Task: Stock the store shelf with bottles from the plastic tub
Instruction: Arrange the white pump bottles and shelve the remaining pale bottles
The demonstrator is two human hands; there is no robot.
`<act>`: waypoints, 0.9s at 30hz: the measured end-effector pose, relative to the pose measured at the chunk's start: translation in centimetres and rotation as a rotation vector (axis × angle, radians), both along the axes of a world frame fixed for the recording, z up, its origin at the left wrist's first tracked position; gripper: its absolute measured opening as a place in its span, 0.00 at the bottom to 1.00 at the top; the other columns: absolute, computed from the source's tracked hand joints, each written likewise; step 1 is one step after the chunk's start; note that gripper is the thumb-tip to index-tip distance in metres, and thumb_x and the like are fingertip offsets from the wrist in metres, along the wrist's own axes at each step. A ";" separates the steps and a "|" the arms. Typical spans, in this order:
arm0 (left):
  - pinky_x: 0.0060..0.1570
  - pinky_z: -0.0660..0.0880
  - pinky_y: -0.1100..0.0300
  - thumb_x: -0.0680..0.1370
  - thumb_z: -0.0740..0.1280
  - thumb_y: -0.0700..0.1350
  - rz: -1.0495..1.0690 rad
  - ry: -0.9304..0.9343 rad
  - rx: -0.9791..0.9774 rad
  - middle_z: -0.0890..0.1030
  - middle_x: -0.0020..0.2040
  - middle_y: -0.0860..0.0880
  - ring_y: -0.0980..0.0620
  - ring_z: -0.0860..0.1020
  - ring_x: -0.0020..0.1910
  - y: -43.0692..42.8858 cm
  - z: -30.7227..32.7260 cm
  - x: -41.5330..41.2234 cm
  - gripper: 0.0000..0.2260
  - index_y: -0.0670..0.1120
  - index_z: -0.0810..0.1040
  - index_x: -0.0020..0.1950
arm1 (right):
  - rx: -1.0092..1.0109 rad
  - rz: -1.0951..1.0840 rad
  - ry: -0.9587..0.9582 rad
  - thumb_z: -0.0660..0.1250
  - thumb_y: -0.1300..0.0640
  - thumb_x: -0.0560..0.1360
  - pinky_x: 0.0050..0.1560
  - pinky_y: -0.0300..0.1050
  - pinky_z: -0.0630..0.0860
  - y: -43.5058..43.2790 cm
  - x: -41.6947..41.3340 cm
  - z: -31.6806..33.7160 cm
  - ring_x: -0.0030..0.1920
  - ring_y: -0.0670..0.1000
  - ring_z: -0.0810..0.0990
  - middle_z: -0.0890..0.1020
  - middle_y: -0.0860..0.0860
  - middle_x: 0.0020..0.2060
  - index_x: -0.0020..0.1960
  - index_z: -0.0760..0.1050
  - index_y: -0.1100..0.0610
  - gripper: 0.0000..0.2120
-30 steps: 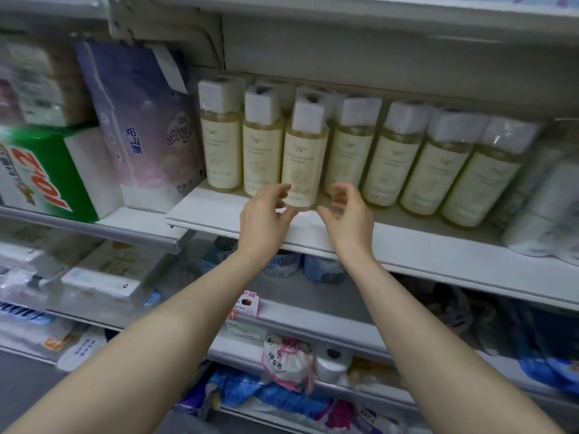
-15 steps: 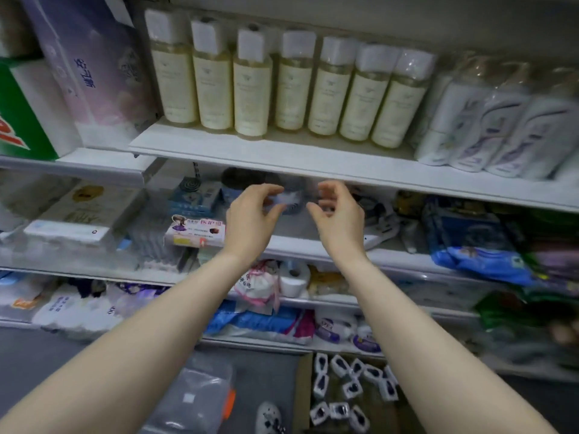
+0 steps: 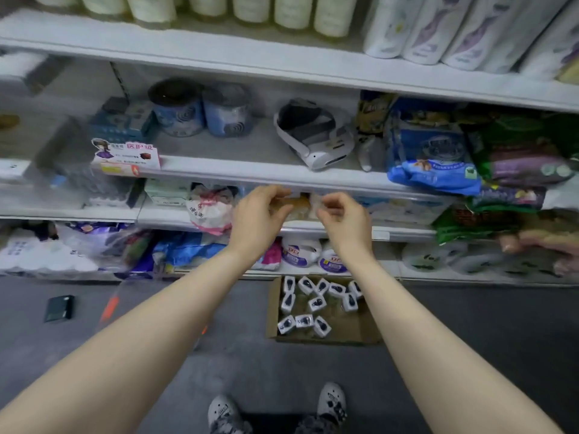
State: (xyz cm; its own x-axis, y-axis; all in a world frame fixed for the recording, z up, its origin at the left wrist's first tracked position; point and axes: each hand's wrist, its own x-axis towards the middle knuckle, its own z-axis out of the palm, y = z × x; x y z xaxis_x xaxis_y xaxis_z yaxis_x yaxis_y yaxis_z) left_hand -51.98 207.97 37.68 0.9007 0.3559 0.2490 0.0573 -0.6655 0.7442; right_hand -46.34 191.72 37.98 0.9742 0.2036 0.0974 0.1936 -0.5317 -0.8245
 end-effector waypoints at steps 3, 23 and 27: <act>0.53 0.77 0.57 0.76 0.72 0.45 -0.026 0.047 -0.036 0.83 0.53 0.50 0.52 0.81 0.49 -4.4 -1.8 1.6 0.11 0.47 0.82 0.57 | -0.035 0.012 0.055 0.73 0.59 0.75 0.49 0.38 0.75 -4.6 1.4 -2.2 0.48 0.47 0.81 0.83 0.46 0.47 0.50 0.79 0.52 0.06; 0.46 0.74 0.57 0.76 0.72 0.42 -0.204 0.340 0.060 0.83 0.52 0.47 0.46 0.82 0.48 -18.0 -21.8 6.0 0.12 0.46 0.82 0.59 | -0.251 0.084 0.412 0.71 0.61 0.76 0.59 0.49 0.79 -20.3 4.6 -23.5 0.54 0.44 0.81 0.84 0.47 0.55 0.61 0.78 0.50 0.15; 0.46 0.76 0.55 0.74 0.73 0.40 -0.254 0.411 0.056 0.82 0.53 0.45 0.42 0.81 0.48 -18.0 -28.4 5.3 0.13 0.45 0.82 0.58 | -0.246 0.085 0.465 0.72 0.62 0.75 0.61 0.50 0.78 -20.9 3.8 -29.6 0.58 0.47 0.80 0.82 0.47 0.58 0.64 0.77 0.53 0.18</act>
State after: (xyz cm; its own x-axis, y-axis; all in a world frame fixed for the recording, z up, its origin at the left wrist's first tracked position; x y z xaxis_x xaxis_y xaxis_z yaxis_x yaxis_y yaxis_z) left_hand -46.68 189.95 9.32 0.9851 0.1083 -0.1337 0.1699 -0.7347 0.6568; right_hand -42.52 170.85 8.37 0.8822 0.2465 -0.4012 -0.1115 -0.7184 -0.6867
